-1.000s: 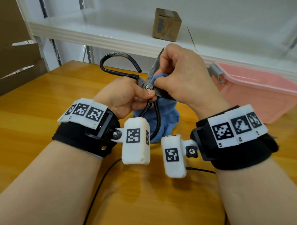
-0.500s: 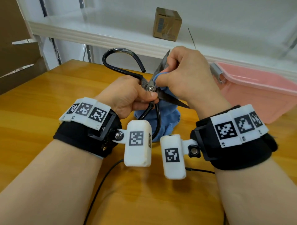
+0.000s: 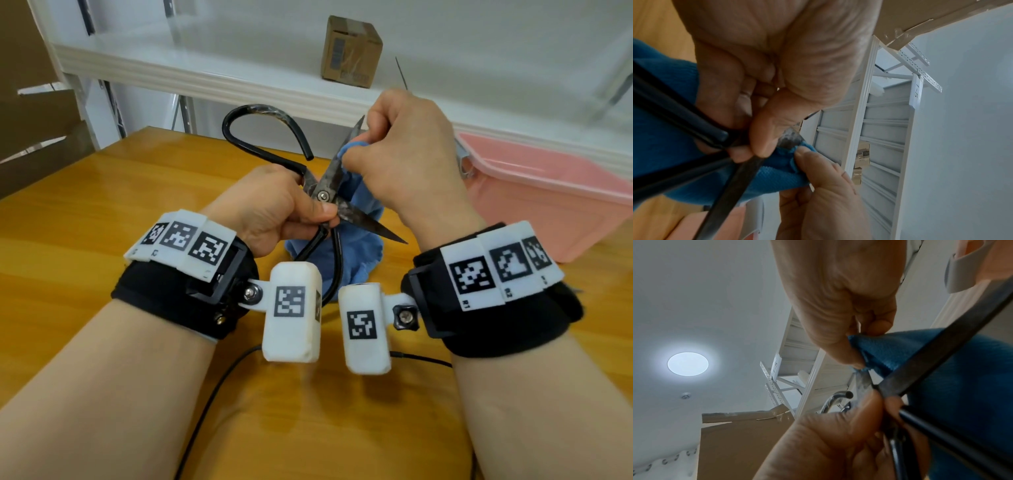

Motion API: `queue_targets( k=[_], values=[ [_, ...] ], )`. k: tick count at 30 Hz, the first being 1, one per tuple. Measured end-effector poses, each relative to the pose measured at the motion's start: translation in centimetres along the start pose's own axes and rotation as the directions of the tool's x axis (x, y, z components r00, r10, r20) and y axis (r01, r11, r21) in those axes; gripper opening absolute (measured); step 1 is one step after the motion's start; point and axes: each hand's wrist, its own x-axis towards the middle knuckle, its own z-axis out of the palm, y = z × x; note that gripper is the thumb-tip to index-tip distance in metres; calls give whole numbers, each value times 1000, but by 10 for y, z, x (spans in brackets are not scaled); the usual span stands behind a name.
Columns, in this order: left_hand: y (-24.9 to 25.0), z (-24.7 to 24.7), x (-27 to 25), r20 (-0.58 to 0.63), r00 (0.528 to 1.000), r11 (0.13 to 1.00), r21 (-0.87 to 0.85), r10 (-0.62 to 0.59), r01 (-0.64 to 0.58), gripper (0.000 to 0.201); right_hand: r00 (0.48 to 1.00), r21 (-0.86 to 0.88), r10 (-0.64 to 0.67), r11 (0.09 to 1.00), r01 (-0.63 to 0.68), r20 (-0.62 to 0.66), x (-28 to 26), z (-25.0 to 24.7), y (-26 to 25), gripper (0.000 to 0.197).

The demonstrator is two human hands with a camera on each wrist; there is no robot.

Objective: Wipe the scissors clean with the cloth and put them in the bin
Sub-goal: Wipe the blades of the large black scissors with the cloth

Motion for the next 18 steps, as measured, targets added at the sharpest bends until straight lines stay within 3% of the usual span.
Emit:
queue_targets(
  k=[5,10,14,18],
  values=[
    [0,1,0,-17,1000,1000,-11,10,-10,18,986,13,11,1000,-13,164,-2,-3,-1,37],
    [2,-2,-2,25,1000,1000,22,9,-9,18,1000,33,1,999,-2,30,0,-1,0,37],
    [3,-2,-3,4,1000,999,-38,13,-13,16,984,156,52,985,-80,171,1,-11,2,32],
    [4,-3,-4,-61,998,997,-76,23,-27,18,947,96,60,991,-94,315,3,-26,3,23]
  ],
)
